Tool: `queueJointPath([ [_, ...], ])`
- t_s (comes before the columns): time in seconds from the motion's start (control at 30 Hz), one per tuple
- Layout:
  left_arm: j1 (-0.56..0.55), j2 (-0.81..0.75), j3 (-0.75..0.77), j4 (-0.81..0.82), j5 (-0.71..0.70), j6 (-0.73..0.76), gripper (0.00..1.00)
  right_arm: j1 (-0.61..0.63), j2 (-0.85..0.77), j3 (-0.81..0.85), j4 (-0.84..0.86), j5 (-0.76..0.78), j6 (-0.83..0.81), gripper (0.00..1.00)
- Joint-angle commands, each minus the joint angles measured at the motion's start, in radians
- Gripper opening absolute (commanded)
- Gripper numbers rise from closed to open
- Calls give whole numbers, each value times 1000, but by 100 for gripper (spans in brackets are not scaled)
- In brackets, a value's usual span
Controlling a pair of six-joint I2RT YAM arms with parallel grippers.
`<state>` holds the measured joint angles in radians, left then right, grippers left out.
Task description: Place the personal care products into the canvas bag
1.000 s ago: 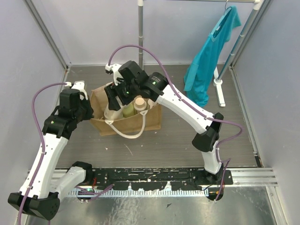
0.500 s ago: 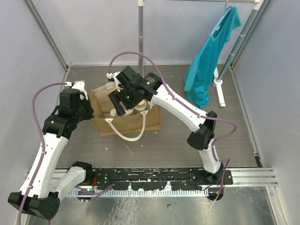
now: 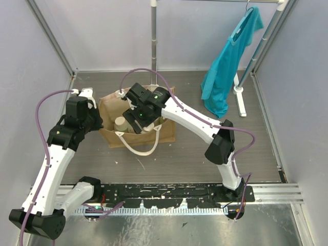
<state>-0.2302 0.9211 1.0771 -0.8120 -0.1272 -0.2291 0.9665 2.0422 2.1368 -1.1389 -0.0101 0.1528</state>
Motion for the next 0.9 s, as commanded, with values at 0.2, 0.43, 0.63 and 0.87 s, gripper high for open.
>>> queueJointPath([
  [0.2,5,-8,20,42,-23,6,3,0,17,80,70,78,-4,1],
  [0.43,5,0,22,48,-17,6,3,-6,21,105,53,69,-3,1],
  [0.63,5,-4,24,47,-18,4,3,-7,97,191,0,26,1,1],
  [0.87,5,-6,26,43,-23,5,3,-6,167,264,-54,-4,-2,1],
])
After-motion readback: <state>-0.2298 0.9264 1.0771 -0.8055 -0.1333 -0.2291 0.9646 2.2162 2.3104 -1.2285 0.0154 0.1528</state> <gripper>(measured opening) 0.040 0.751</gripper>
